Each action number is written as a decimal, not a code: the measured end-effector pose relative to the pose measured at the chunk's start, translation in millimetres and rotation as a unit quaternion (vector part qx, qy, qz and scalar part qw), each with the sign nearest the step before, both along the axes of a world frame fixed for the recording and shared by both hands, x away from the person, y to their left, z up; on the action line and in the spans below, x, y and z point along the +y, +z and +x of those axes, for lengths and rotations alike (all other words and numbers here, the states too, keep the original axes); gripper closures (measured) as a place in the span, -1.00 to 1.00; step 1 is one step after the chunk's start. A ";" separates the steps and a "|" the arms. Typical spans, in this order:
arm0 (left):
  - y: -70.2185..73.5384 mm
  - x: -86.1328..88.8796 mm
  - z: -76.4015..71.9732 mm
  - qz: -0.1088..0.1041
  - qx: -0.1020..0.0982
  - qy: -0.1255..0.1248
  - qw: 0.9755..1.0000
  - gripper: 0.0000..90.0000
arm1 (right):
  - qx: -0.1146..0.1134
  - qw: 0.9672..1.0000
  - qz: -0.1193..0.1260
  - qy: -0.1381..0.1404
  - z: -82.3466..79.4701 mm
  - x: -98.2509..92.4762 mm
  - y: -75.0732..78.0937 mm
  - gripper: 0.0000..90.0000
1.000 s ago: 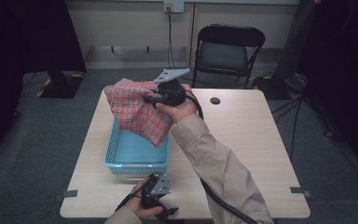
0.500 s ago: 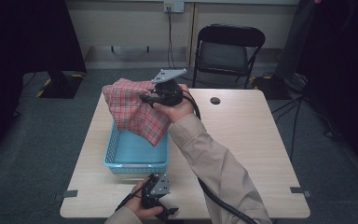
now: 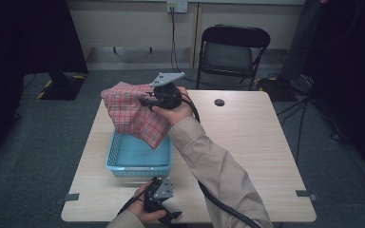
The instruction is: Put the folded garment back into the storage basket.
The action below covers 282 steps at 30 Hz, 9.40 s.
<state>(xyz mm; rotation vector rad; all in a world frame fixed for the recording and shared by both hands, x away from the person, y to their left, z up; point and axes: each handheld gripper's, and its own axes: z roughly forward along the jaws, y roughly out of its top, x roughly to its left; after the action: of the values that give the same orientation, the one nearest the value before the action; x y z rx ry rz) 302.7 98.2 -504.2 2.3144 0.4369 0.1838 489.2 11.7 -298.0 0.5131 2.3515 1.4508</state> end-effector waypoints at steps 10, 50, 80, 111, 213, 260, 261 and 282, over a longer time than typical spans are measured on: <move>0.0 0.0 -0.3 0.000 0.001 -0.002 1.000 -1.00 | -0.007 1.000 0.008 0.003 0.9 -3.6 -9.4 -0.82; -0.1 0.0 -0.4 -0.001 0.001 -0.001 1.000 -1.00 | 0.009 1.000 0.010 0.005 -33.5 -53.3 -16.5 -1.00; -0.3 -0.2 -0.4 -0.002 0.003 -0.001 1.000 -1.00 | 0.030 0.999 0.009 -0.009 -42.9 -100.8 -39.6 -1.00; -0.4 -0.2 0.1 -0.001 0.003 -0.004 1.000 -1.00 | 0.039 0.999 0.008 -0.012 -56.7 -129.2 -53.9 -1.00; -0.4 -0.7 1.8 -0.001 0.002 -0.014 1.000 -1.00 | 0.056 0.998 0.018 -0.028 -69.5 -205.0 -122.1 -1.00; -0.3 -0.8 2.4 0.000 0.003 -0.017 1.000 -1.00 | 0.063 0.995 0.001 -0.084 -81.7 -243.0 -136.2 -1.00; -0.3 -0.8 2.4 0.000 0.003 -0.017 1.000 -1.00 | 0.063 0.995 0.001 -0.084 -81.8 -243.4 -136.5 -1.00; -0.3 -0.8 2.5 0.000 0.003 -0.018 1.000 -1.00 | 0.065 0.992 -0.001 -0.106 -84.0 -257.8 -142.4 -0.99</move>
<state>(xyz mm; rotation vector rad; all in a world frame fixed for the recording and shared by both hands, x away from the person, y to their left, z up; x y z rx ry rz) 305.3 97.4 -504.5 2.3218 0.3989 0.1595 405.2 -246.1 -440.4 0.8522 2.3123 1.3543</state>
